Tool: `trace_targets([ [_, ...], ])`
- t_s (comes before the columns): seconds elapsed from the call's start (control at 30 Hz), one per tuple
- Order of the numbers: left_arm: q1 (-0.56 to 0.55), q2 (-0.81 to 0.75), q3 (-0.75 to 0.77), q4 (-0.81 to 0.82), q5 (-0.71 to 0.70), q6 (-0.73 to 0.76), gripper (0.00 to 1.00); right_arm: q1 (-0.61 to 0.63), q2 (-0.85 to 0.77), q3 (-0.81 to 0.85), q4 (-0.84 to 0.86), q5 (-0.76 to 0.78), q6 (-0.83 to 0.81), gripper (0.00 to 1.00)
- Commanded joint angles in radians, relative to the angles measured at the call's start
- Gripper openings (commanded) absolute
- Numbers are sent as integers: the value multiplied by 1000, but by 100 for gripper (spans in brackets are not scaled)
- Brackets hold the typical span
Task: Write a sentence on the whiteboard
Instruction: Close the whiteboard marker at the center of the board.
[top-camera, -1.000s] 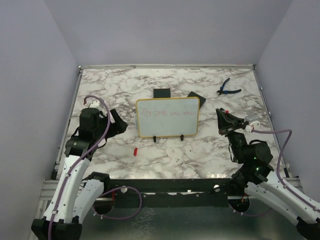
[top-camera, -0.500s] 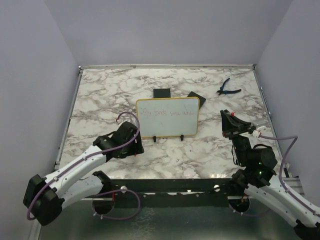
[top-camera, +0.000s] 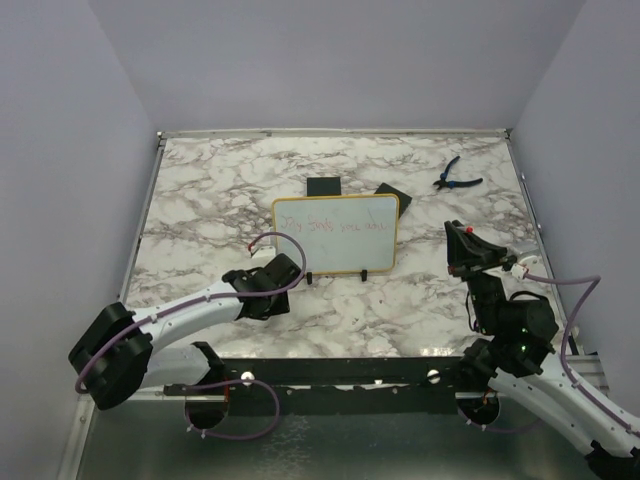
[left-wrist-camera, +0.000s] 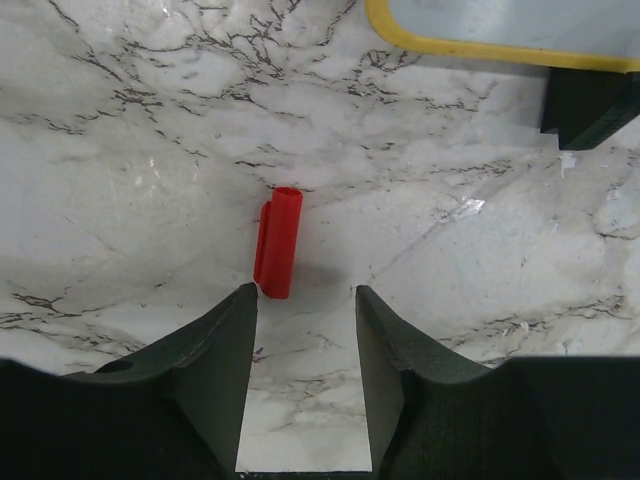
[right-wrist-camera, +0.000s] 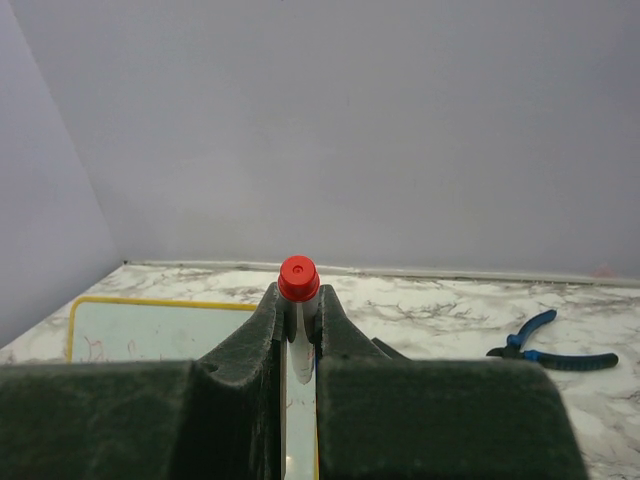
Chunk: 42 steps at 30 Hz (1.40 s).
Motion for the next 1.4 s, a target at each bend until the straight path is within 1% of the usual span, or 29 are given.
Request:
trace_targets([
  [0.0, -8, 22, 38, 17, -99, 2, 45, -5, -14, -11, -29, 29, 10, 1],
  [0.1, -7, -6, 35, 17, -124, -1, 44, -5, -24, -16, -26, 36, 9, 1],
  [0.37, -8, 13, 8, 17, -96, -2, 43, -5, -33, -23, -21, 54, 5, 1],
  [0.57, 1, 34, 6, 29, -90, 17, 39, -5, -36, -24, -20, 56, 11, 1],
  [0.7, 15, 63, 9, 30, -67, 51, 39, -5, -45, -26, -20, 63, 10, 1],
  [0.9, 31, 50, -9, 43, -67, 47, 35, -5, -62, -32, -22, 80, 7, 1],
  [0.93, 34, 51, -10, 46, -64, 49, 33, -5, -62, -34, -20, 82, 7, 1],
  [1.0, 40, 57, -12, 47, -52, 55, 31, -5, -61, -34, -19, 87, 7, 1],
  [1.23, 42, 64, -26, 46, -3, 66, 29, -5, -56, -36, -18, 95, 7, 1],
  [1.37, 42, 74, -36, 46, 27, 69, 25, -5, -57, -36, -18, 101, 7, 1],
])
